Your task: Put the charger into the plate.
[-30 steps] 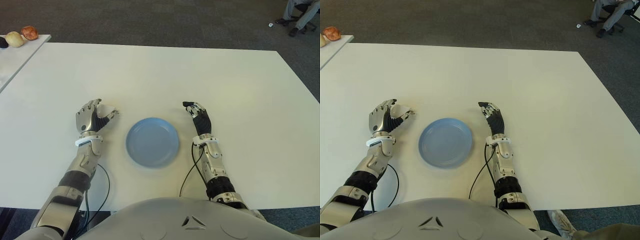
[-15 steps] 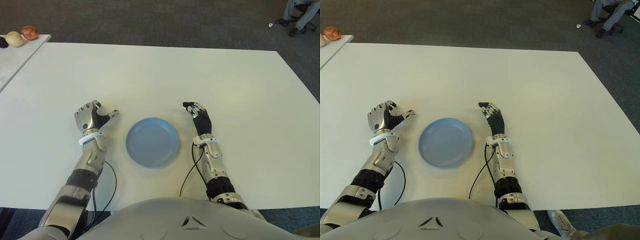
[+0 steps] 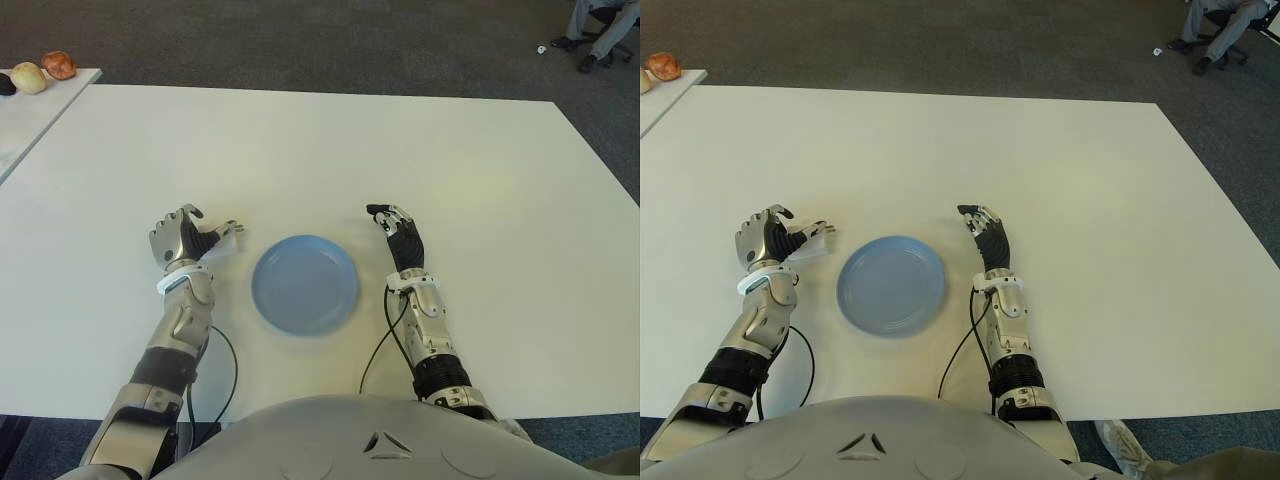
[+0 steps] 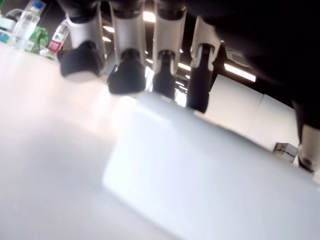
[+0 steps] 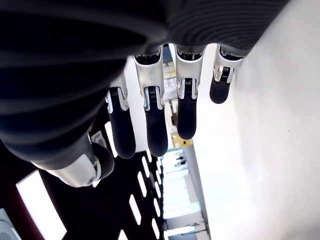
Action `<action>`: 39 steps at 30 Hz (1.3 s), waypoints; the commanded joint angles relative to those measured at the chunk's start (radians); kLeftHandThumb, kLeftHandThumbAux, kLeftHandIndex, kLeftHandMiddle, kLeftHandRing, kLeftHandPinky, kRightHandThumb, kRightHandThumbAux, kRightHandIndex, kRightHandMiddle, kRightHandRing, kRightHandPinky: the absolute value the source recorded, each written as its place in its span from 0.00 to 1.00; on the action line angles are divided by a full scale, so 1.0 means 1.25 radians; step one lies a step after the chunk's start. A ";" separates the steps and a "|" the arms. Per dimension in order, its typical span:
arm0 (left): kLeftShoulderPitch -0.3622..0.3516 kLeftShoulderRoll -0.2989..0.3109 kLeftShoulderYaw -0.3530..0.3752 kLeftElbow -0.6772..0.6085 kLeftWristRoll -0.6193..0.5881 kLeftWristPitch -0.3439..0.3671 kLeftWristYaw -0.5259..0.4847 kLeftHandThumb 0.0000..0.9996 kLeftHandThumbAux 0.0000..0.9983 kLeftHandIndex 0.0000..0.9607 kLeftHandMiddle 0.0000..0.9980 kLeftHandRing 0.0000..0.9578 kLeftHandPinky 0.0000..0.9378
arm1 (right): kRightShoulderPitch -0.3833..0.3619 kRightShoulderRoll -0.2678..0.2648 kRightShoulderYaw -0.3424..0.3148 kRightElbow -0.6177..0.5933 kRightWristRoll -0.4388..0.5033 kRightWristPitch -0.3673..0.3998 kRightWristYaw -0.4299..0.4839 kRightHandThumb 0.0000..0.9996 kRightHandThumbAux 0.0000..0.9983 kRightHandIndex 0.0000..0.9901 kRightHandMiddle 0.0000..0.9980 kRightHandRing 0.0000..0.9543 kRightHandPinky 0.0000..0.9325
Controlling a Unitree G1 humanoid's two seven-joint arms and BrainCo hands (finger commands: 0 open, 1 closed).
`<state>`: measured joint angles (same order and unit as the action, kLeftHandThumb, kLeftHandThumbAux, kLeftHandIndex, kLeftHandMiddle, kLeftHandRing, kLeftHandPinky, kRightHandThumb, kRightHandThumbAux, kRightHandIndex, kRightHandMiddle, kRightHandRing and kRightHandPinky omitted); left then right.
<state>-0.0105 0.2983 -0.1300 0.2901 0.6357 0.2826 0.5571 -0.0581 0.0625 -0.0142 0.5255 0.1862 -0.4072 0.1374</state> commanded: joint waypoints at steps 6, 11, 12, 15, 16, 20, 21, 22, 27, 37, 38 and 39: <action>0.028 -0.006 0.008 -0.061 0.009 0.016 -0.011 0.75 0.70 0.46 0.86 0.90 0.91 | 0.059 0.041 -0.003 0.047 0.003 0.035 -0.011 0.00 0.61 0.38 0.35 0.25 0.12; 0.035 0.001 0.000 -0.087 0.030 0.028 -0.016 0.75 0.70 0.46 0.85 0.89 0.90 | 0.056 0.041 -0.002 0.050 0.001 0.033 -0.011 0.00 0.62 0.38 0.35 0.26 0.12; 0.035 0.003 0.000 -0.089 0.032 0.030 -0.017 0.75 0.70 0.46 0.85 0.89 0.90 | 0.056 0.041 -0.002 0.050 0.001 0.033 -0.011 0.00 0.62 0.38 0.35 0.26 0.12; 0.038 0.008 -0.005 -0.096 0.044 0.035 -0.020 0.75 0.70 0.46 0.85 0.89 0.91 | 0.055 0.043 -0.001 0.053 0.001 0.031 -0.011 0.00 0.62 0.38 0.35 0.26 0.12; 0.039 0.009 -0.006 -0.098 0.048 0.036 -0.021 0.75 0.70 0.46 0.85 0.89 0.91 | 0.055 0.043 -0.001 0.053 0.001 0.030 -0.011 0.00 0.62 0.38 0.35 0.26 0.12; 0.043 0.014 -0.014 -0.105 0.063 0.034 -0.022 0.75 0.70 0.46 0.85 0.89 0.91 | 0.055 0.044 -0.001 0.053 0.004 0.030 -0.009 0.00 0.62 0.37 0.35 0.26 0.12; 0.044 0.015 -0.014 -0.106 0.065 0.033 -0.023 0.75 0.70 0.46 0.85 0.89 0.91 | 0.055 0.044 -0.001 0.054 0.004 0.030 -0.009 0.00 0.62 0.37 0.35 0.26 0.12; 0.044 0.016 -0.014 -0.106 0.067 0.032 -0.024 0.75 0.70 0.46 0.85 0.89 0.91 | 0.055 0.045 -0.001 0.054 0.004 0.029 -0.009 0.00 0.62 0.37 0.35 0.26 0.12; 0.047 0.018 -0.014 -0.108 0.076 0.033 -0.029 0.75 0.70 0.46 0.86 0.90 0.92 | 0.055 0.047 0.000 0.055 0.005 0.028 -0.009 0.00 0.62 0.38 0.35 0.26 0.12; 0.051 0.025 -0.016 -0.117 0.098 0.037 -0.038 0.75 0.70 0.46 0.87 0.90 0.91 | 0.056 0.050 0.000 0.055 0.006 0.026 -0.010 0.00 0.62 0.38 0.35 0.26 0.12; 0.051 0.025 -0.016 -0.118 0.100 0.037 -0.039 0.75 0.70 0.46 0.87 0.90 0.91 | 0.056 0.050 0.000 0.054 0.007 0.027 -0.011 0.00 0.62 0.38 0.35 0.26 0.12; 0.052 0.025 -0.016 -0.119 0.101 0.036 -0.040 0.75 0.70 0.46 0.87 0.90 0.91 | 0.056 0.050 0.000 0.054 0.007 0.028 -0.011 0.00 0.62 0.38 0.35 0.26 0.12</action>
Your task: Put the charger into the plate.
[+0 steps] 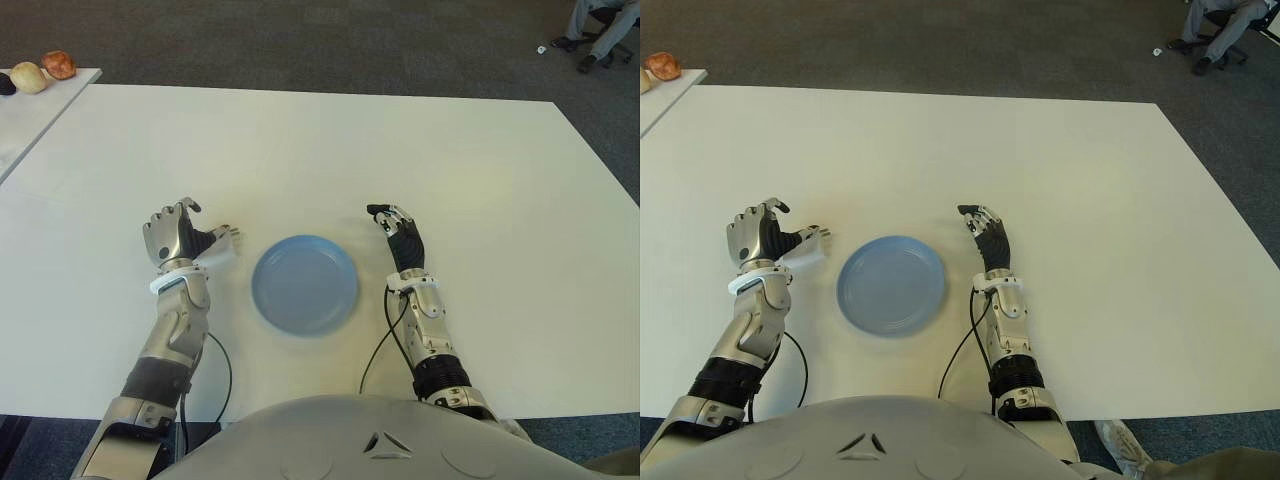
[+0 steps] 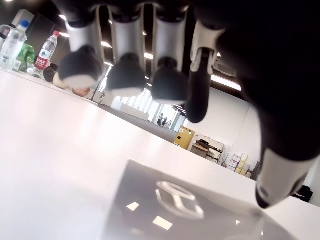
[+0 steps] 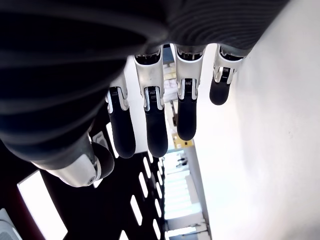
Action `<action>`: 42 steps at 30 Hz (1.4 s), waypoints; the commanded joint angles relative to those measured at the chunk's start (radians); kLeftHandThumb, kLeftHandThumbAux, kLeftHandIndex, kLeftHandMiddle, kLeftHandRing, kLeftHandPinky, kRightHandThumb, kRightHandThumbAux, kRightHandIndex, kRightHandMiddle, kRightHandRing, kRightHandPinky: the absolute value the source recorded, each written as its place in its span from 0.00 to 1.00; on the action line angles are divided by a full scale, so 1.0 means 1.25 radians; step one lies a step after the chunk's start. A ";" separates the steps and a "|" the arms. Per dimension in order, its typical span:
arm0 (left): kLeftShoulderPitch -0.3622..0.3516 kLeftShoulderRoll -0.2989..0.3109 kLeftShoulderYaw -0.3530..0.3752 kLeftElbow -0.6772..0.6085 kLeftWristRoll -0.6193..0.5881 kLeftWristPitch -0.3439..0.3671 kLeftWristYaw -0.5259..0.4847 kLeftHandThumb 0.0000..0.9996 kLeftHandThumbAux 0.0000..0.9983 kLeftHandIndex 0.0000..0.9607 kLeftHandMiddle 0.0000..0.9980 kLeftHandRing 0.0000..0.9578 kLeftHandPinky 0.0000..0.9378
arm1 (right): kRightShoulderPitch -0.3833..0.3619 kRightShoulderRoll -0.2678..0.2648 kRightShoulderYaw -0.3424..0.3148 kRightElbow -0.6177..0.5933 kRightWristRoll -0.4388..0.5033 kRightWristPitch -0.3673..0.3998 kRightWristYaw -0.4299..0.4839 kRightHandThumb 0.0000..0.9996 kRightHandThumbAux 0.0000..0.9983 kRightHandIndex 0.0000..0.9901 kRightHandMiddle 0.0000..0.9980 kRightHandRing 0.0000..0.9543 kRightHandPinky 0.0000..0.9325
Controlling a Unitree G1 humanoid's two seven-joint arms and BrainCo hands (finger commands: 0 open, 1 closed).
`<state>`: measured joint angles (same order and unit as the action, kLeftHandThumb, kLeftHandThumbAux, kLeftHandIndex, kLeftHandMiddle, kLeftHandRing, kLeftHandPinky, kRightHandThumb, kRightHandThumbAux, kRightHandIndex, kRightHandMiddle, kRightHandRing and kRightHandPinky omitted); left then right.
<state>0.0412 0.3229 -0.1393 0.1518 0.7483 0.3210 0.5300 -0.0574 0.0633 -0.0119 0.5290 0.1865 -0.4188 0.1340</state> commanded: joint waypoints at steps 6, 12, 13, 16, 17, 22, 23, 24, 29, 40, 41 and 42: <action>0.013 0.007 -0.007 -0.009 0.015 -0.004 -0.017 0.75 0.70 0.46 0.87 0.90 0.91 | 0.055 0.050 -0.001 0.053 0.006 0.036 -0.009 0.00 0.61 0.37 0.35 0.25 0.12; 0.015 0.007 -0.004 -0.012 0.016 -0.008 -0.014 0.75 0.70 0.46 0.87 0.90 0.91 | 0.056 0.050 -0.001 0.054 0.006 0.034 -0.008 0.00 0.60 0.37 0.35 0.25 0.11; 0.016 0.007 -0.004 -0.015 0.016 -0.009 -0.015 0.75 0.70 0.46 0.87 0.90 0.91 | 0.057 0.050 -0.001 0.055 0.007 0.033 -0.007 0.00 0.60 0.38 0.35 0.25 0.11; 0.018 0.005 0.001 -0.023 0.014 -0.012 -0.012 0.75 0.70 0.46 0.87 0.91 0.92 | 0.057 0.051 -0.001 0.055 0.008 0.032 -0.006 0.00 0.61 0.38 0.35 0.25 0.11; 0.019 0.005 0.003 -0.028 0.013 -0.013 -0.012 0.75 0.70 0.46 0.87 0.91 0.92 | 0.057 0.051 0.000 0.055 0.008 0.032 -0.007 0.00 0.61 0.38 0.35 0.25 0.11; 0.021 0.007 0.009 -0.059 0.014 -0.015 -0.019 0.75 0.70 0.46 0.87 0.91 0.92 | 0.058 0.050 0.001 0.054 0.007 0.034 -0.009 0.00 0.60 0.37 0.34 0.25 0.11; 0.021 0.009 0.009 -0.072 0.017 -0.017 -0.020 0.75 0.70 0.46 0.87 0.91 0.92 | 0.058 0.050 0.002 0.053 0.007 0.034 -0.009 0.00 0.60 0.37 0.34 0.25 0.11; 0.022 0.011 0.009 -0.080 0.019 -0.019 -0.021 0.75 0.70 0.46 0.88 0.91 0.92 | 0.058 0.050 0.002 0.053 0.007 0.034 -0.010 0.00 0.60 0.37 0.34 0.25 0.11; 0.029 0.023 0.010 -0.130 0.027 -0.029 -0.035 0.75 0.70 0.46 0.88 0.91 0.92 | 0.056 0.051 0.001 0.056 0.009 0.035 -0.011 0.00 0.60 0.37 0.35 0.25 0.11; 0.038 0.049 0.034 -0.201 0.003 -0.104 -0.060 0.75 0.70 0.46 0.88 0.92 0.94 | 0.052 0.049 0.004 0.062 0.005 0.034 -0.016 0.00 0.60 0.37 0.35 0.26 0.12; 0.036 0.051 0.037 -0.201 0.001 -0.113 -0.061 0.75 0.70 0.46 0.88 0.92 0.94 | 0.051 0.049 0.004 0.064 0.006 0.034 -0.015 0.00 0.61 0.37 0.35 0.26 0.12; 0.035 0.054 0.040 -0.200 -0.001 -0.122 -0.061 0.75 0.70 0.46 0.89 0.92 0.93 | 0.051 0.049 0.004 0.065 0.006 0.033 -0.014 0.00 0.61 0.37 0.35 0.25 0.11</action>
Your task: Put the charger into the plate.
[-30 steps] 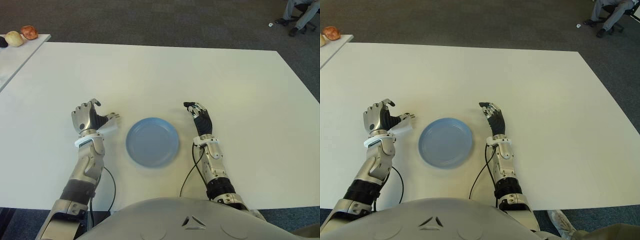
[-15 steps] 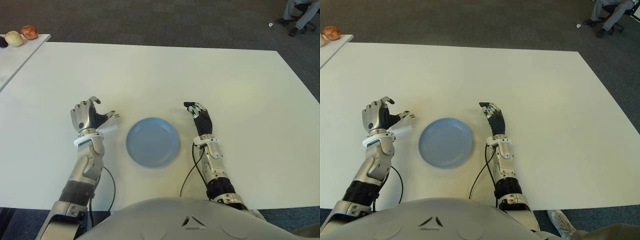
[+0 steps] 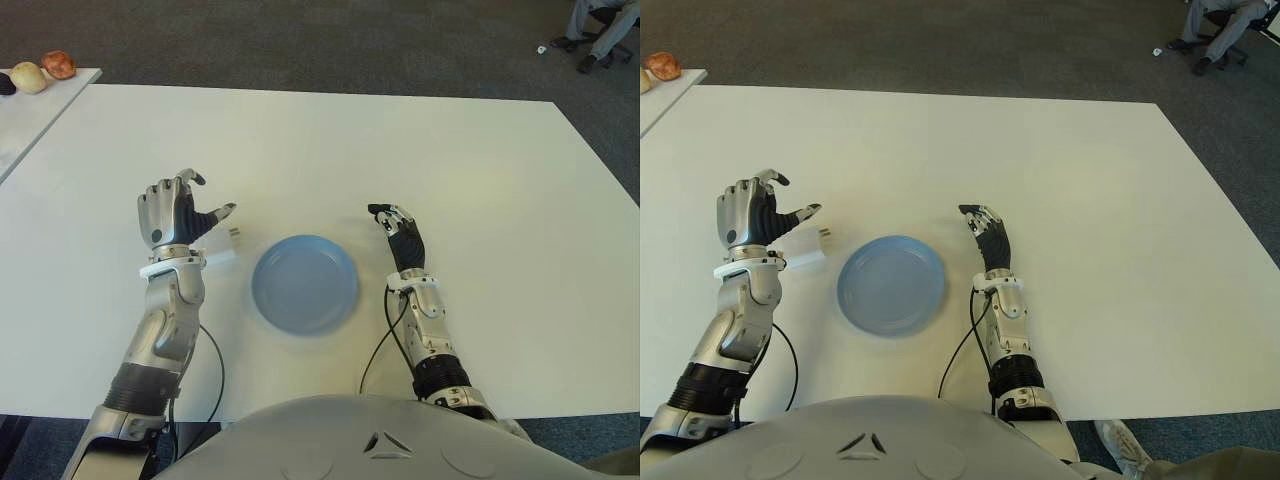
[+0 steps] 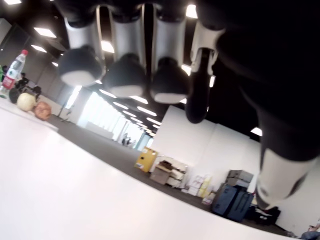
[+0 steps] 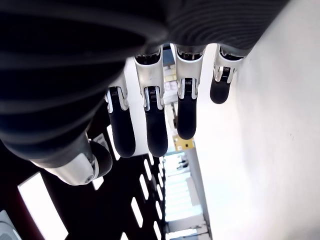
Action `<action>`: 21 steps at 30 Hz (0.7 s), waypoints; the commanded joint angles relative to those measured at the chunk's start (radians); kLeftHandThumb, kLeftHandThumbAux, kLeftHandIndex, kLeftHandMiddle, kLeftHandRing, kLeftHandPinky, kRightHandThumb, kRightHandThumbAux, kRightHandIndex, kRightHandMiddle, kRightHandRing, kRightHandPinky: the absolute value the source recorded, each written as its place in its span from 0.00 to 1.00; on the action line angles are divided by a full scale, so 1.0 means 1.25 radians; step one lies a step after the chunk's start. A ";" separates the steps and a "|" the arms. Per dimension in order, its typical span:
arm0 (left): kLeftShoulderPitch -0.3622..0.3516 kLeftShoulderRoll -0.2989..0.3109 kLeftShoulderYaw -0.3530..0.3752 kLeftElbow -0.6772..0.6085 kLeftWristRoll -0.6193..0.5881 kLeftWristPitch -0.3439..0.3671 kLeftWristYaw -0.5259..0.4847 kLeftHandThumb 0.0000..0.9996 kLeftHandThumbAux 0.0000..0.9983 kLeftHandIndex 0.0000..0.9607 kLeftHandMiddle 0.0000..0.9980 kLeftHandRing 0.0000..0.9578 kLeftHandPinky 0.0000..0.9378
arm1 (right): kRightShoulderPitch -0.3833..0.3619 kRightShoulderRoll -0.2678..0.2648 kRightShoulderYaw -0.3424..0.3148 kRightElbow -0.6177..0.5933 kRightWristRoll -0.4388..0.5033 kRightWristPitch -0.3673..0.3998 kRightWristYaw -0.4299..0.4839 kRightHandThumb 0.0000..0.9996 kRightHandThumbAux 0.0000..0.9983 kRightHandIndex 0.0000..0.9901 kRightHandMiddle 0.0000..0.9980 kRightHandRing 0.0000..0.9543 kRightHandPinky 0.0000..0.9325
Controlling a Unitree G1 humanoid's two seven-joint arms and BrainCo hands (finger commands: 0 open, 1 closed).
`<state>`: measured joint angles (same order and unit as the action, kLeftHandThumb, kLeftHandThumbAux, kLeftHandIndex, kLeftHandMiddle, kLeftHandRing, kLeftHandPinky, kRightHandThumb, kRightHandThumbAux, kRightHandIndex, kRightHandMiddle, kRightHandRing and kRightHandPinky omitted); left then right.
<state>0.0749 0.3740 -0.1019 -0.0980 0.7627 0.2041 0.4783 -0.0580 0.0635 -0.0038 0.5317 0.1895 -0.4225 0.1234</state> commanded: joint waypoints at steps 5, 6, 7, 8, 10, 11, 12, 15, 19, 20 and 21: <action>-0.006 0.033 0.028 0.005 -0.026 -0.074 -0.031 0.75 0.70 0.46 0.89 0.92 0.94 | 0.048 0.049 -0.004 0.069 0.007 0.037 -0.004 0.00 0.61 0.37 0.34 0.25 0.11; -0.008 0.035 0.031 0.005 -0.028 -0.080 -0.033 0.75 0.70 0.46 0.89 0.92 0.94 | 0.048 0.049 -0.004 0.069 0.007 0.037 -0.004 0.00 0.61 0.37 0.34 0.25 0.11; -0.013 0.040 0.035 0.008 -0.034 -0.088 -0.039 0.75 0.70 0.46 0.89 0.92 0.94 | 0.048 0.049 -0.004 0.072 0.007 0.036 -0.004 0.00 0.60 0.37 0.34 0.25 0.11; -0.016 0.043 0.038 0.011 -0.038 -0.094 -0.042 0.75 0.70 0.46 0.89 0.92 0.94 | 0.047 0.050 -0.004 0.073 0.007 0.035 -0.005 0.00 0.60 0.37 0.34 0.24 0.11; -0.042 0.088 0.062 0.021 -0.085 -0.138 -0.099 0.75 0.70 0.46 0.88 0.91 0.92 | 0.046 0.050 -0.005 0.074 0.007 0.035 -0.006 0.00 0.60 0.37 0.34 0.24 0.11; -0.051 0.106 0.072 0.026 -0.105 -0.157 -0.123 0.74 0.69 0.46 0.86 0.89 0.87 | 0.045 0.051 -0.005 0.076 0.007 0.036 -0.007 0.00 0.60 0.37 0.34 0.24 0.10; -0.053 0.140 0.087 0.023 -0.142 -0.183 -0.177 0.74 0.69 0.46 0.85 0.87 0.83 | 0.044 0.051 -0.005 0.077 0.007 0.037 -0.007 0.00 0.60 0.37 0.34 0.24 0.10; -0.048 0.217 0.118 0.011 -0.225 -0.233 -0.307 0.59 0.59 0.33 0.54 0.55 0.52 | 0.043 0.051 -0.005 0.079 0.008 0.037 -0.007 0.00 0.60 0.37 0.34 0.24 0.10; -0.024 0.298 0.143 -0.014 -0.301 -0.277 -0.442 0.37 0.41 0.10 0.21 0.21 0.19 | 0.043 0.050 -0.005 0.078 0.010 0.036 -0.005 0.00 0.62 0.37 0.34 0.25 0.12; -0.018 0.309 0.148 -0.019 -0.314 -0.282 -0.463 0.36 0.40 0.08 0.18 0.18 0.16 | 0.042 0.049 -0.006 0.081 0.010 0.036 -0.005 0.00 0.62 0.37 0.35 0.25 0.12; -0.014 0.316 0.152 -0.022 -0.323 -0.285 -0.477 0.33 0.37 0.05 0.13 0.12 0.10 | 0.041 0.048 -0.006 0.082 0.010 0.035 -0.004 0.00 0.62 0.37 0.35 0.25 0.12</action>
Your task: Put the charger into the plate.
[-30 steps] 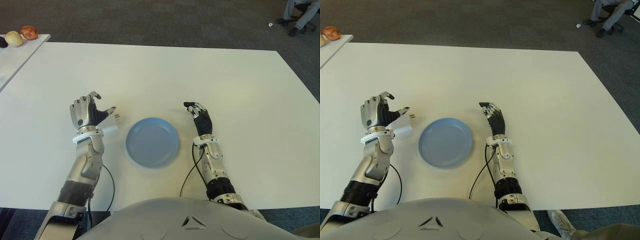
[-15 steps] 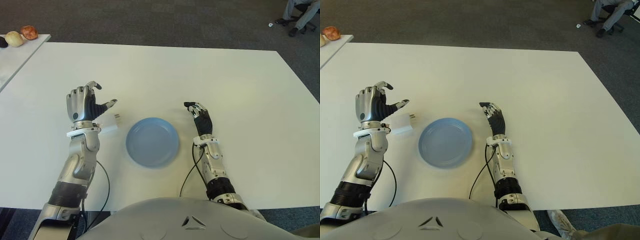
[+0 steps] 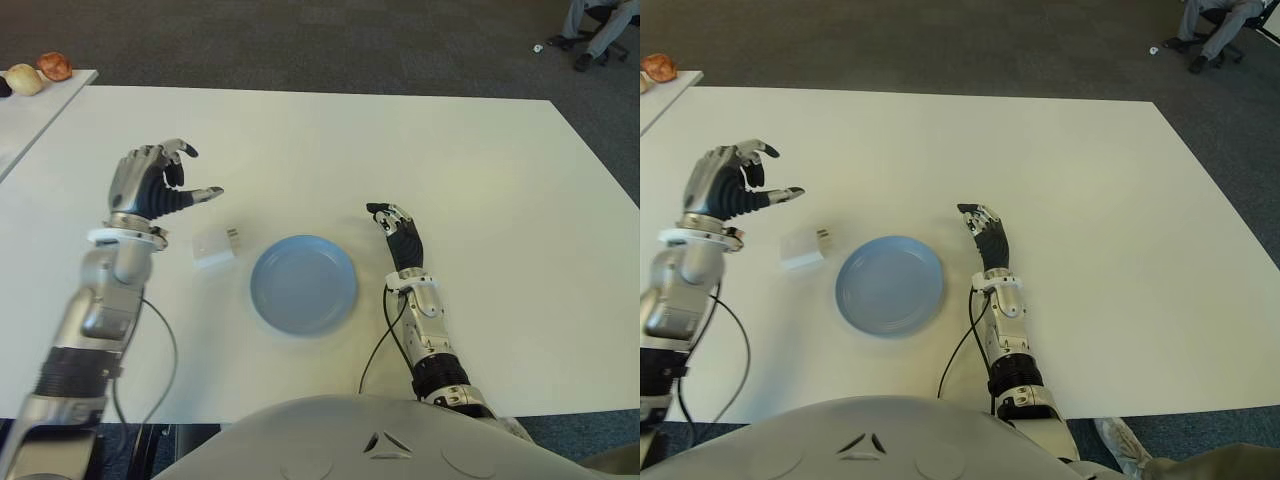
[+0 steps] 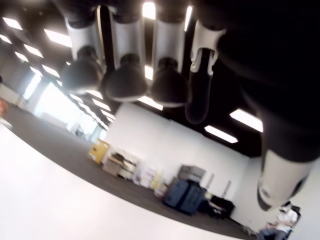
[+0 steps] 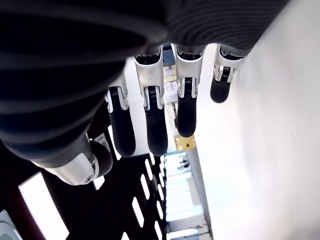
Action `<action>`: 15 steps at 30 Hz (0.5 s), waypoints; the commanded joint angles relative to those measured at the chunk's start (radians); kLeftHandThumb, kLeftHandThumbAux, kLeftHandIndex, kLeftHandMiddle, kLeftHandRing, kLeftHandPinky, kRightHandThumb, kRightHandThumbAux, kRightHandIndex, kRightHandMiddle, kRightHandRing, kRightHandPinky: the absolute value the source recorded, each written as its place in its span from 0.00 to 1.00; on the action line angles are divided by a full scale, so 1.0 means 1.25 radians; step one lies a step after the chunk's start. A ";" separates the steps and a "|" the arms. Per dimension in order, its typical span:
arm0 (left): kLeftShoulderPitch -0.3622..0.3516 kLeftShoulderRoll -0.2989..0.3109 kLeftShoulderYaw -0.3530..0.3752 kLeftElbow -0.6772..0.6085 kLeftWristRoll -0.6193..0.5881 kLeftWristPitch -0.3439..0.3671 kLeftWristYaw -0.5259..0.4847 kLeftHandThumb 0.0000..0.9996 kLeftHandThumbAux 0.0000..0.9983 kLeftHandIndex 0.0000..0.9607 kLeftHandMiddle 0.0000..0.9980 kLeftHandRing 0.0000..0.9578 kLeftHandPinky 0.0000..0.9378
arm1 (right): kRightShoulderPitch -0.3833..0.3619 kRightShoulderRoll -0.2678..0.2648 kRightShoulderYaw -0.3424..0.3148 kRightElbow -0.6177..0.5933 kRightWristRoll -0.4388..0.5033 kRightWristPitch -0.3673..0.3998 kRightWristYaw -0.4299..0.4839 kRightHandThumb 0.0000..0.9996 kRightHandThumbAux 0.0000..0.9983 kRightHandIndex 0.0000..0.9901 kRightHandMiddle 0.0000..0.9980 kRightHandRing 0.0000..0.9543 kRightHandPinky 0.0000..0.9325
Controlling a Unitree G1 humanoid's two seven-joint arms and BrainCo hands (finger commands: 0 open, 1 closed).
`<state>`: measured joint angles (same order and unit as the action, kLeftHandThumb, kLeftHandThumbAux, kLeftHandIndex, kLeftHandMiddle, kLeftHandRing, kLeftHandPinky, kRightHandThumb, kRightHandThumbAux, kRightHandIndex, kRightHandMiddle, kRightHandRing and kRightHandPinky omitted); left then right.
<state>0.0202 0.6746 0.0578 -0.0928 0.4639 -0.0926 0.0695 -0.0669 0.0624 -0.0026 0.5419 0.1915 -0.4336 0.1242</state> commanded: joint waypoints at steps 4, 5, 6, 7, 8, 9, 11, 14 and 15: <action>0.044 0.118 0.044 -0.012 -0.113 -0.082 -0.215 0.30 0.31 0.01 0.04 0.03 0.02 | 0.046 0.048 -0.008 0.078 0.009 0.043 -0.003 0.00 0.62 0.37 0.35 0.26 0.13; 0.043 0.140 0.043 0.009 -0.112 -0.108 -0.234 0.30 0.30 0.01 0.03 0.02 0.02 | 0.045 0.047 -0.009 0.080 0.010 0.042 -0.001 0.00 0.62 0.37 0.35 0.26 0.13; 0.041 0.154 0.042 0.023 -0.110 -0.127 -0.247 0.30 0.28 0.00 0.02 0.01 0.01 | 0.044 0.047 -0.010 0.081 0.010 0.042 0.000 0.00 0.62 0.37 0.35 0.26 0.13; 0.036 0.167 0.038 0.048 -0.105 -0.152 -0.253 0.30 0.27 0.00 0.01 0.01 0.01 | 0.043 0.046 -0.010 0.082 0.011 0.042 0.001 0.00 0.62 0.36 0.35 0.26 0.13; 0.032 0.174 0.035 0.066 -0.102 -0.171 -0.258 0.30 0.26 0.00 0.01 0.01 0.00 | 0.042 0.046 -0.010 0.083 0.011 0.042 0.001 0.00 0.62 0.36 0.35 0.26 0.13; 0.020 0.183 0.024 0.102 -0.089 -0.204 -0.253 0.30 0.25 0.00 0.01 0.00 0.00 | 0.042 0.046 -0.010 0.083 0.010 0.042 0.001 0.00 0.62 0.36 0.35 0.26 0.13; -0.006 0.190 0.000 0.173 -0.062 -0.264 -0.239 0.30 0.23 0.00 0.00 0.00 0.00 | 0.042 0.045 -0.010 0.083 0.009 0.042 0.001 0.00 0.61 0.36 0.34 0.25 0.12; -0.031 0.189 -0.023 0.245 -0.037 -0.333 -0.218 0.29 0.22 0.00 0.00 0.00 0.00 | 0.042 0.045 -0.010 0.082 0.008 0.043 0.001 0.00 0.60 0.36 0.34 0.25 0.11; -0.040 0.188 -0.032 0.277 -0.025 -0.366 -0.203 0.29 0.22 0.00 0.00 0.00 0.00 | 0.042 0.044 -0.010 0.082 0.008 0.042 0.002 0.00 0.60 0.36 0.34 0.25 0.11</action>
<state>0.0051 0.9140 0.0629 0.1555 0.3893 -0.4563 -0.2128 -0.0804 0.0633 -0.0105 0.5699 0.1954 -0.4347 0.1285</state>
